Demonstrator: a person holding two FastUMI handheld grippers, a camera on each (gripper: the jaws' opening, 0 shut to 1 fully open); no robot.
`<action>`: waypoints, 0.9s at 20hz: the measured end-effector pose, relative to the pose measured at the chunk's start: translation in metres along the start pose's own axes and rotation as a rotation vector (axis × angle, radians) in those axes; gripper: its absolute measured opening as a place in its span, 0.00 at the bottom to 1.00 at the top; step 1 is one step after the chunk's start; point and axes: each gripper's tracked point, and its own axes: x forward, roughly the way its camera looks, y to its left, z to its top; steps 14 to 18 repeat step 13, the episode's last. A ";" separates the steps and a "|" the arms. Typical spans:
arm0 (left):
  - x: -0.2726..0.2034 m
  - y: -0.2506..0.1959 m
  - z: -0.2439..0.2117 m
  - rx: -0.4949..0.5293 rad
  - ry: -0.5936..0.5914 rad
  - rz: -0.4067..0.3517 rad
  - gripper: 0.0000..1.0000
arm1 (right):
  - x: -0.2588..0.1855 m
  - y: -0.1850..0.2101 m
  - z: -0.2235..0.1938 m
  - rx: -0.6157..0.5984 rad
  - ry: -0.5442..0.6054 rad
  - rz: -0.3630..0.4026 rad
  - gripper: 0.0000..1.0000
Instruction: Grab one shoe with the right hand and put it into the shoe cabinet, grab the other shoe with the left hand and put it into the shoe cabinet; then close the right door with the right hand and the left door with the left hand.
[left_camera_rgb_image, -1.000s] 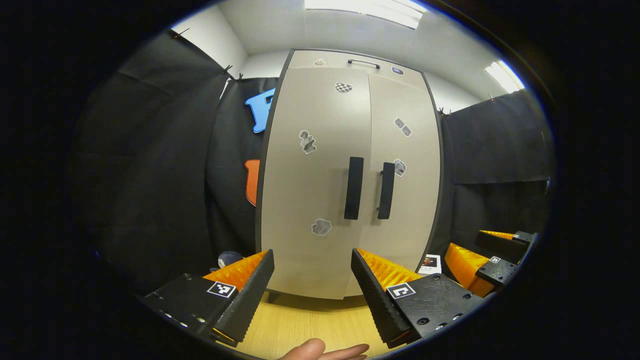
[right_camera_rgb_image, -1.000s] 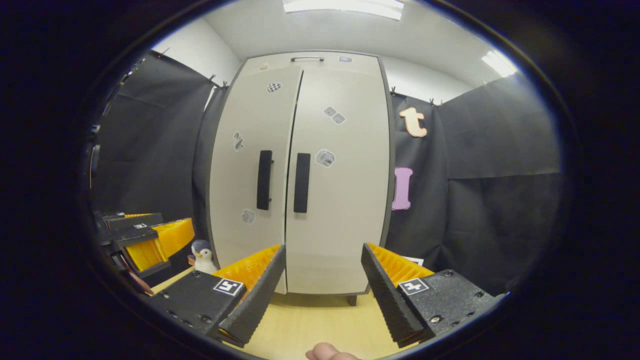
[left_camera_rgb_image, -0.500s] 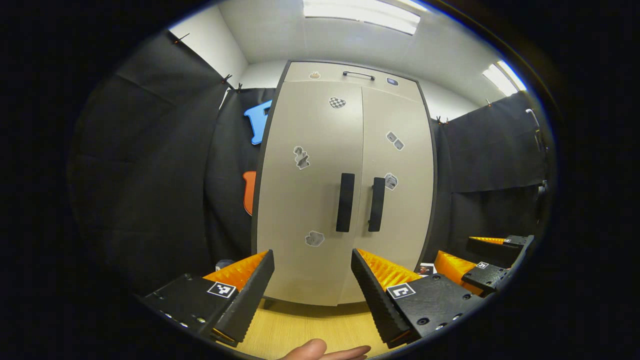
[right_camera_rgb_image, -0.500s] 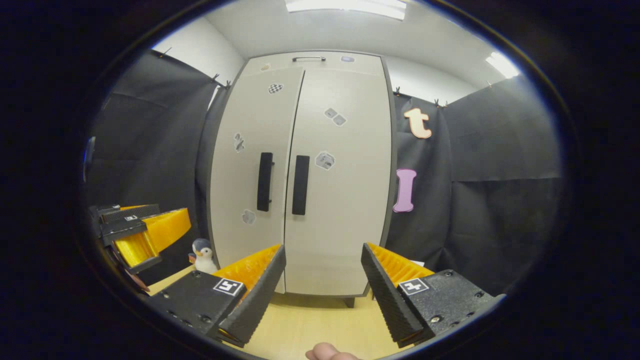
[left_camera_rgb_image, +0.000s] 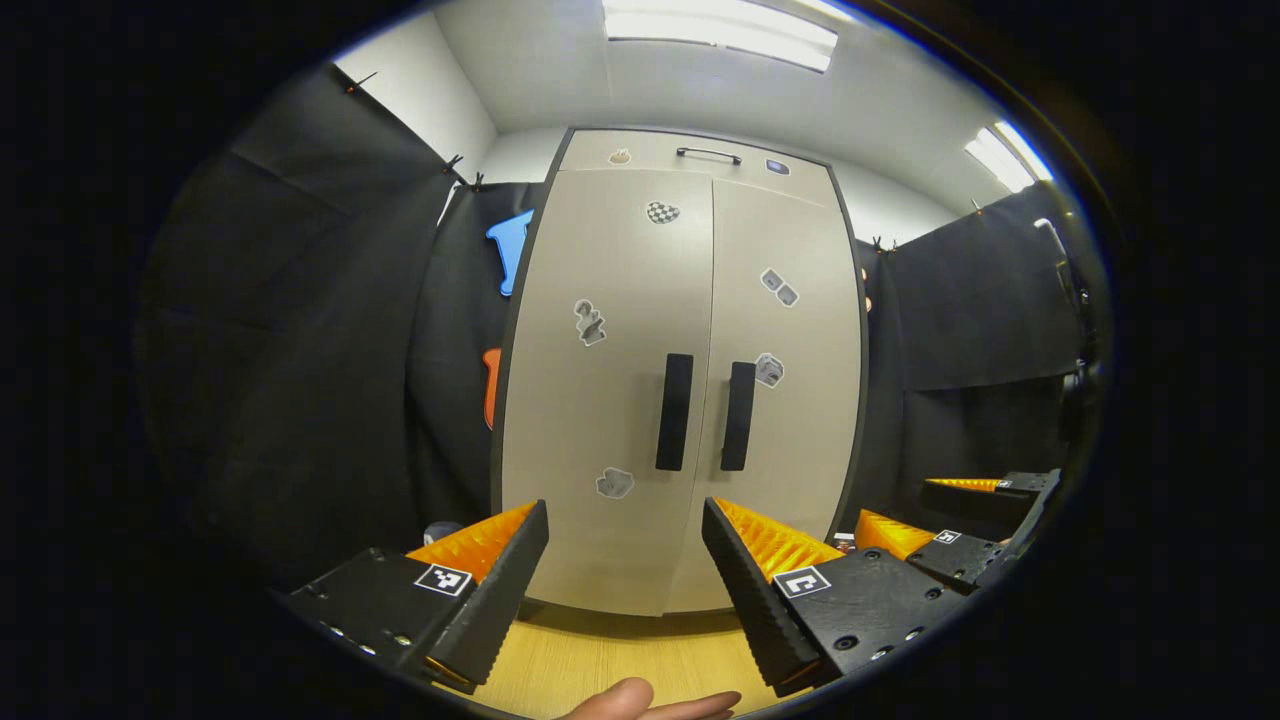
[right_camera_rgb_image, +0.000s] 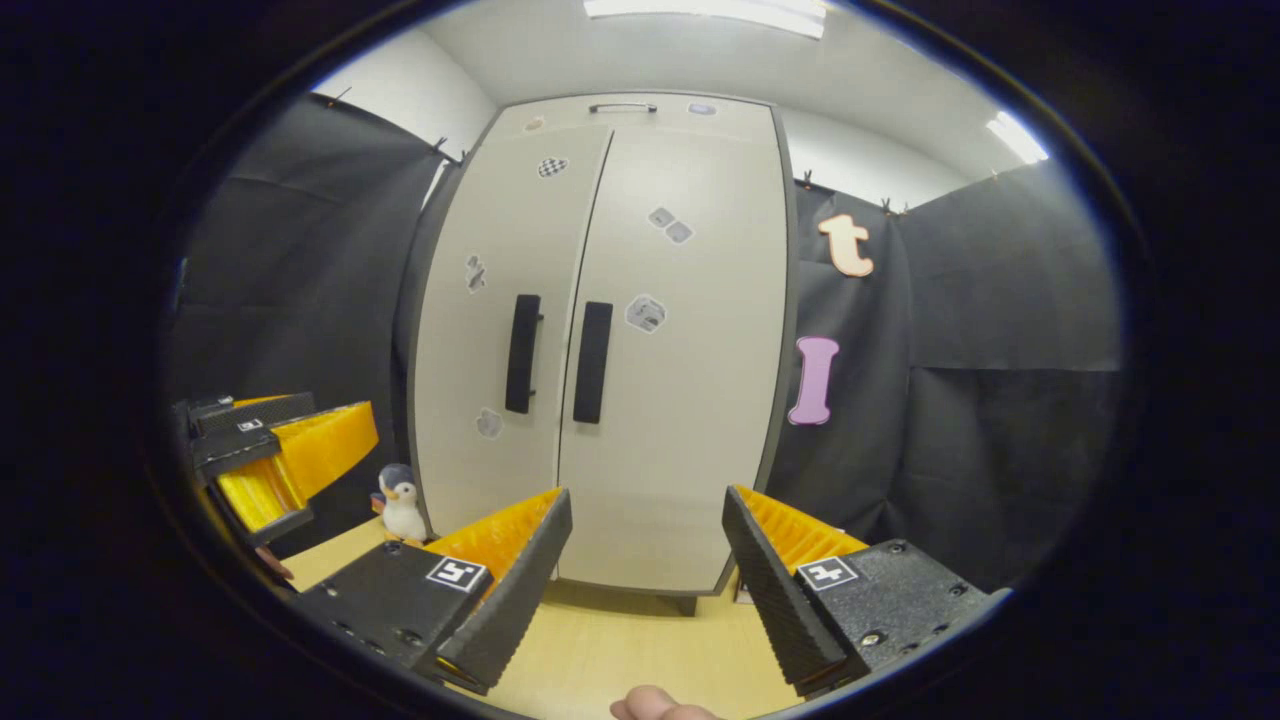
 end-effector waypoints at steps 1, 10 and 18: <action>0.001 -0.001 0.000 -0.001 0.008 -0.001 0.93 | 0.001 -0.002 0.006 0.007 -0.010 -0.001 0.98; 0.002 -0.011 -0.008 0.012 0.037 0.013 0.94 | 0.002 -0.022 -0.003 0.035 0.004 -0.016 0.98; 0.000 -0.017 -0.012 0.035 0.049 0.002 0.93 | 0.003 -0.023 -0.008 0.050 0.017 -0.008 0.98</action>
